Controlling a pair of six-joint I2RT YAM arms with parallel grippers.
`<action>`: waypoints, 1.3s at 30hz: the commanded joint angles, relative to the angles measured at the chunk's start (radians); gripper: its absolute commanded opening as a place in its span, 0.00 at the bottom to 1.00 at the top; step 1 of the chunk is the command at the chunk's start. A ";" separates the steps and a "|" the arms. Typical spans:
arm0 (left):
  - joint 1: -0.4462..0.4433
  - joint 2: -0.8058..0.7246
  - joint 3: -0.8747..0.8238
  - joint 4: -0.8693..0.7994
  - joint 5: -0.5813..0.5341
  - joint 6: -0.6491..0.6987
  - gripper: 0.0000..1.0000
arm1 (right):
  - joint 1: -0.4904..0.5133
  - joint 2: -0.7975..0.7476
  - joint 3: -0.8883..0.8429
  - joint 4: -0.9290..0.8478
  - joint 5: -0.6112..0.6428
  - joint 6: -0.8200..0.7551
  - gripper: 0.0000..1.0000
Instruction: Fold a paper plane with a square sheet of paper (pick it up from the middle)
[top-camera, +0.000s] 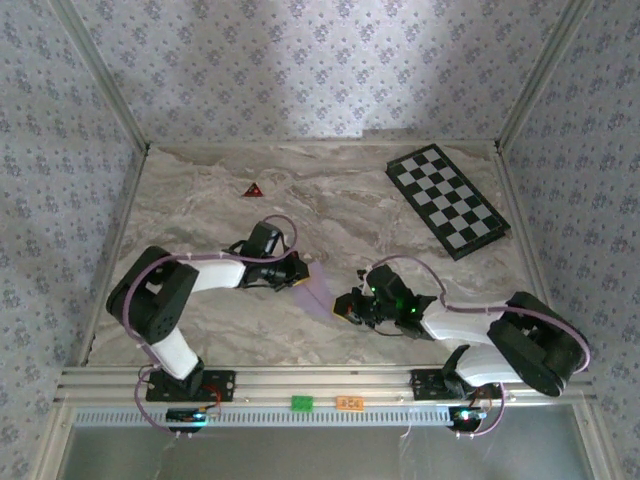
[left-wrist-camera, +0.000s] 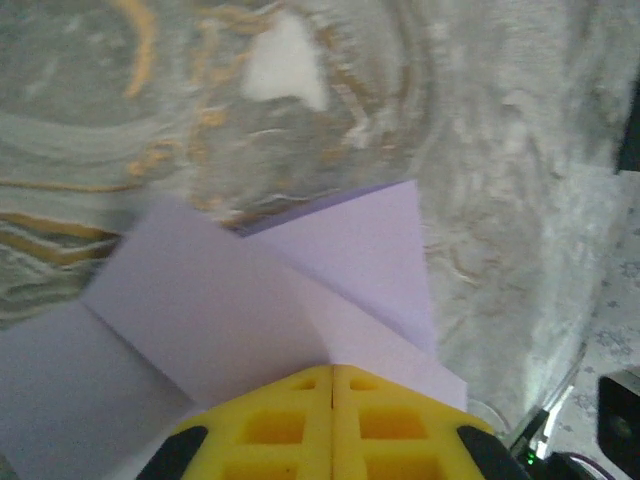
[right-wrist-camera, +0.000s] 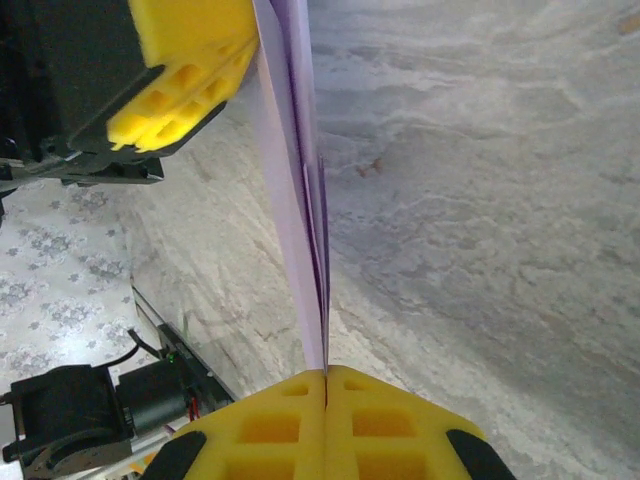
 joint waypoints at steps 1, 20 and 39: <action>0.007 -0.099 0.049 -0.043 0.015 0.011 0.19 | -0.005 -0.042 0.014 -0.071 0.012 -0.064 0.02; -0.052 -0.286 0.141 -0.390 -0.266 0.117 0.63 | -0.011 -0.097 0.474 -0.935 0.434 -0.549 0.03; 0.181 -0.578 -0.039 -0.497 -0.289 0.105 0.69 | 0.266 0.354 0.899 -1.481 1.122 -0.575 0.01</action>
